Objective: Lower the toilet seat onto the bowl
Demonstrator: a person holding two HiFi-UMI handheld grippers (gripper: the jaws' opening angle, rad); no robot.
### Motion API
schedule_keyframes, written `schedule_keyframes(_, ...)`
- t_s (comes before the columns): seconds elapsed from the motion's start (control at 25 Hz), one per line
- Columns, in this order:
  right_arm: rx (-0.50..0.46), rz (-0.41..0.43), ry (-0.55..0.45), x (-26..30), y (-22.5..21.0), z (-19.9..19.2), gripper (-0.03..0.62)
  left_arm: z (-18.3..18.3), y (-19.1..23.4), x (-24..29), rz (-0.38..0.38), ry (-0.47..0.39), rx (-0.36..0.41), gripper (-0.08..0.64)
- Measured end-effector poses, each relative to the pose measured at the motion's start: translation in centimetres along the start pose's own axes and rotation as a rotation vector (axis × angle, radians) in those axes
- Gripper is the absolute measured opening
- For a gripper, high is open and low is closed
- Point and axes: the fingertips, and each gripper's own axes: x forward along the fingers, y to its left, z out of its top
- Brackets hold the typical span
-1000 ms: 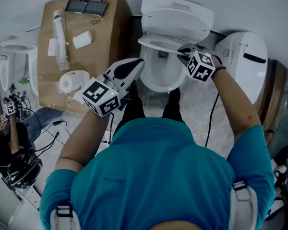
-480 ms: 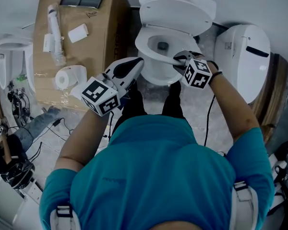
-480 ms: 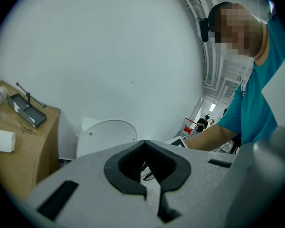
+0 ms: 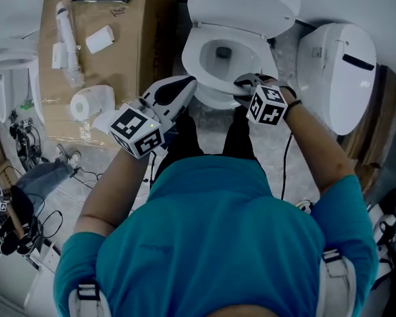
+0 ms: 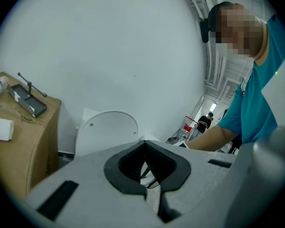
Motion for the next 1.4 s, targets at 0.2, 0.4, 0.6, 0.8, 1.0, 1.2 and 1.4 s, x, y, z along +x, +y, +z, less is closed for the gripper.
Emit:
schedule_keyframes(0.2, 0.005, 0.018, -0.001, 1.1, 0.8, -0.3, 0.16, -1.1, 0.4, 0.2, -0.001, 0.011, -0.016, 0.003)
schedule_keyframes(0.4, 0.009, 0.033, 0.003, 2.4, 1.8, -0.7, 0.17, -1.9, 0.6, 0.2, -0.001, 0.019, -0.028, 0.003)
schedule_keyframes(0.6, 0.0, 0.049, 0.019, 4.0, 3.3, -1.5, 0.184, -2.7, 0.7, 0.1, 0.005, 0.023, -0.036, 0.003)
schedule_keyframes(0.8, -0.004, 0.06, 0.025, 5.3, 4.4, -2.0, 0.193, -3.5, 0.7, 0.1, 0.006, 0.033, -0.045, 0.003)
schedule_keyframes(1.0, -0.006, 0.077, 0.032, 6.6, 5.4, -2.6, 0.204, -4.3, 0.8, 0.3, 0.005, 0.044, -0.049, 0.003)
schedule_keyframes(1.2, -0.01, 0.08, 0.031, 7.6, 6.0, -3.0, 0.212, -5.5, 1.5, 0.6, 0.017, 0.057, -0.047, 0.003)
schedule_keyframes(1.4, -0.016, 0.086, 0.037, 8.7, 6.9, -3.6, 0.219, -7.6, 2.3, 0.9, 0.038, 0.089, -0.037, 0.003)
